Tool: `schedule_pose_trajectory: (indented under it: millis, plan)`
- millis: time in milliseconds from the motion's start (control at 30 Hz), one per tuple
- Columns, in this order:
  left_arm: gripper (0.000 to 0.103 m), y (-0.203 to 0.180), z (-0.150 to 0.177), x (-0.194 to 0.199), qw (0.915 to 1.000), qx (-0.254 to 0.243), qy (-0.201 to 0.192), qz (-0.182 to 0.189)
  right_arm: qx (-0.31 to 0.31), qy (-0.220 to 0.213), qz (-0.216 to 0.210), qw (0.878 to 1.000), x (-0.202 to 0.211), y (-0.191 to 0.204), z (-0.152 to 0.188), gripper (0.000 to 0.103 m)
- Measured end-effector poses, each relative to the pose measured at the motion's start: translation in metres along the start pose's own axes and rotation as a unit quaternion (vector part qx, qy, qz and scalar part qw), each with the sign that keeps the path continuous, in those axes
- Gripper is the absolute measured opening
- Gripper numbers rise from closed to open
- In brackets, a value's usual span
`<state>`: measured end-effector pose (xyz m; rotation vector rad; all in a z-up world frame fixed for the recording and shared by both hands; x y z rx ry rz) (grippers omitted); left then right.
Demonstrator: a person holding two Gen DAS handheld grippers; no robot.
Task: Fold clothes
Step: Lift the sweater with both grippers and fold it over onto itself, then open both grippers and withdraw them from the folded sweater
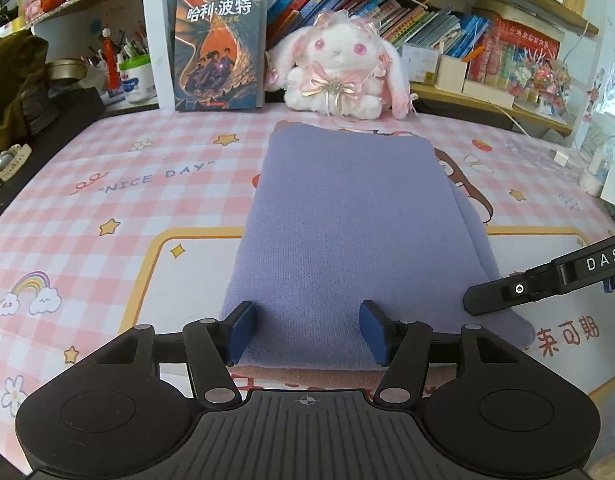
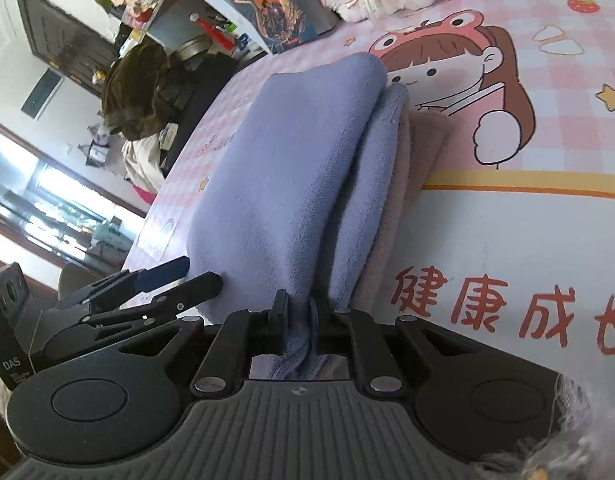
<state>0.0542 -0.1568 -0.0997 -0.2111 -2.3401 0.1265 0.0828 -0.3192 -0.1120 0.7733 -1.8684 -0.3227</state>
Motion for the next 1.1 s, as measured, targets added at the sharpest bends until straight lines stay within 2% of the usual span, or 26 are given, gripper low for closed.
schedule_pose_trajectory:
  millis: [233, 367, 400, 467, 500, 533, 600, 700, 800, 967, 1100]
  plan:
    - [0.066, -0.001, 0.001, 0.002, 0.9992, -0.024, -0.002, 0.031, -0.007, -0.033, 0.042, 0.999, 0.005, 0.011, 0.000, 0.011]
    - [0.066, 0.001, 0.001, 0.011, 0.9979, -0.033, -0.012, 0.054, -0.027, -0.071, 0.100, 0.992, 0.016, 0.018, 0.012, 0.014]
    - [0.066, 0.002, 0.001, 0.016, 0.9977, -0.033, -0.015, 0.058, -0.031, -0.080, 0.114, 0.990, 0.019, 0.020, 0.015, 0.016]
    - [0.068, 0.003, 0.001, 0.027, 0.9971, -0.032, -0.026, 0.064, -0.041, -0.099, 0.143, 0.984, 0.026, 0.023, 0.021, 0.030]
    - [0.071, 0.005, 0.002, 0.035, 0.9968, -0.033, -0.031, 0.066, -0.046, -0.108, 0.157, 0.981, 0.030, 0.025, 0.024, 0.043]
    - [0.072, 0.006, 0.004, 0.042, 0.9967, -0.033, -0.035, 0.066, -0.051, -0.117, 0.171, 0.977, 0.033, 0.027, 0.028, 0.050]
    - [0.078, 0.011, 0.011, 0.054, 0.9965, -0.030, -0.040, 0.066, -0.059, -0.135, 0.199, 0.969, 0.040, 0.031, 0.034, 0.056]
    - [0.078, 0.018, 0.026, 0.061, 0.9966, -0.034, -0.027, 0.071, -0.051, -0.158, 0.250, 0.954, 0.042, 0.040, 0.048, 0.069]
    - [0.078, 0.029, 0.037, 0.065, 0.9960, -0.048, -0.010, 0.074, -0.043, -0.181, 0.300, 0.936, 0.046, 0.050, 0.062, 0.074]
    - [0.083, 0.043, 0.046, 0.076, 0.9942, -0.064, -0.010, 0.086, -0.030, -0.216, 0.380, 0.899, 0.053, 0.069, 0.086, 0.082]
    - [0.084, 0.049, 0.055, 0.081, 0.9925, -0.074, -0.005, 0.097, -0.037, -0.215, 0.391, 0.894, 0.046, 0.077, 0.098, 0.083]
Point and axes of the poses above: each gripper's, at about its wrist camera, not at the fingertips, and x roughly against the way its jaws point, y to its left, z to its underside, the point moved 10 cm from there along -x, roughly the way its jaws point, and after that the axes turned 10 degrees about z, right-handed, at the moved point
